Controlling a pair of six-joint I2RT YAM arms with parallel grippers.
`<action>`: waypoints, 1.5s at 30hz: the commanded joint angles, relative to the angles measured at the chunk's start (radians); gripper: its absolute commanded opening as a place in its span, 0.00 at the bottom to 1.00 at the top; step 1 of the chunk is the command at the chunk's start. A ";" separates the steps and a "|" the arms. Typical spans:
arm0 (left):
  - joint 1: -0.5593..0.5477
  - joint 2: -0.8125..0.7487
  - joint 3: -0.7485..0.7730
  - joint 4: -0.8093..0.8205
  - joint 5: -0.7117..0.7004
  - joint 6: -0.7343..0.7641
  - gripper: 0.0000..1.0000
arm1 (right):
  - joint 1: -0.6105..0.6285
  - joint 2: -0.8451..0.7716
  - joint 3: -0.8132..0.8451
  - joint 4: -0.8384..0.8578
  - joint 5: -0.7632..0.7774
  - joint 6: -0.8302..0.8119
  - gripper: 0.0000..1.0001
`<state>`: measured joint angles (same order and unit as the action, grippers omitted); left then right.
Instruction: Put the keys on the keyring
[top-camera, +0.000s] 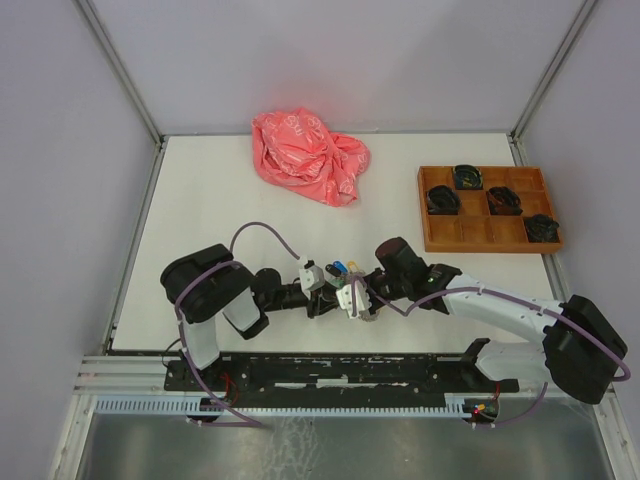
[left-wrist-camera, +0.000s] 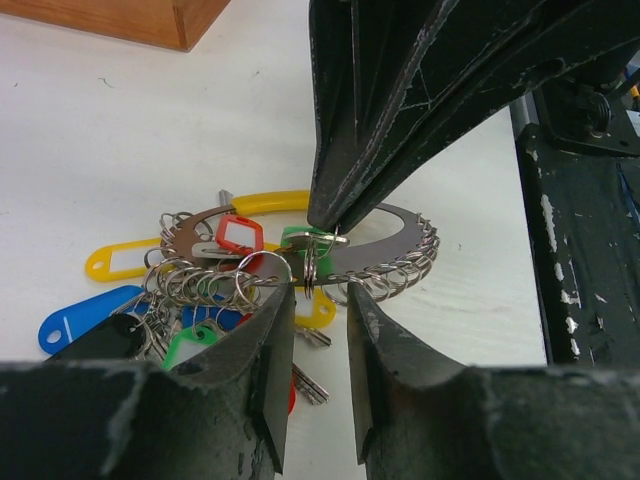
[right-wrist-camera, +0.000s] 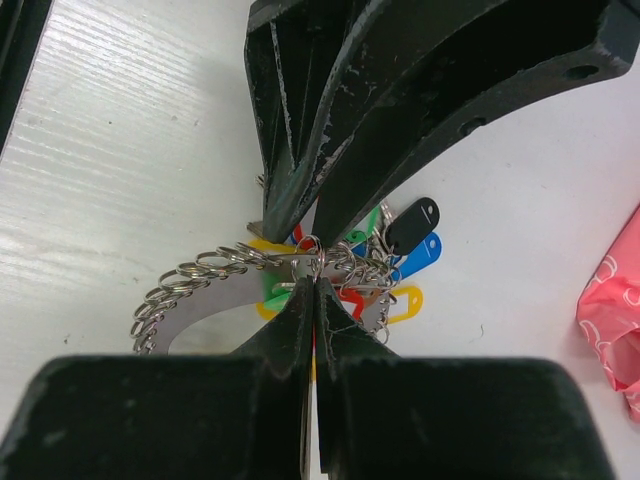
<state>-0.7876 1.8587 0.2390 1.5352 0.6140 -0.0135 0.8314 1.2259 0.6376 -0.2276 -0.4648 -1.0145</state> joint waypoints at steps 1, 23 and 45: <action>-0.003 0.015 0.023 0.193 0.038 0.043 0.33 | 0.003 0.003 0.055 0.025 -0.016 -0.015 0.00; -0.002 -0.066 -0.018 0.194 -0.052 0.013 0.03 | 0.005 -0.052 0.015 -0.076 0.094 -0.008 0.01; -0.020 -0.065 -0.023 0.195 -0.074 -0.036 0.24 | 0.025 -0.020 0.017 -0.027 0.093 -0.002 0.01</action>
<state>-0.8047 1.7828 0.2203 1.5345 0.5339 -0.0479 0.8509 1.2282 0.6308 -0.2363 -0.3962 -1.0111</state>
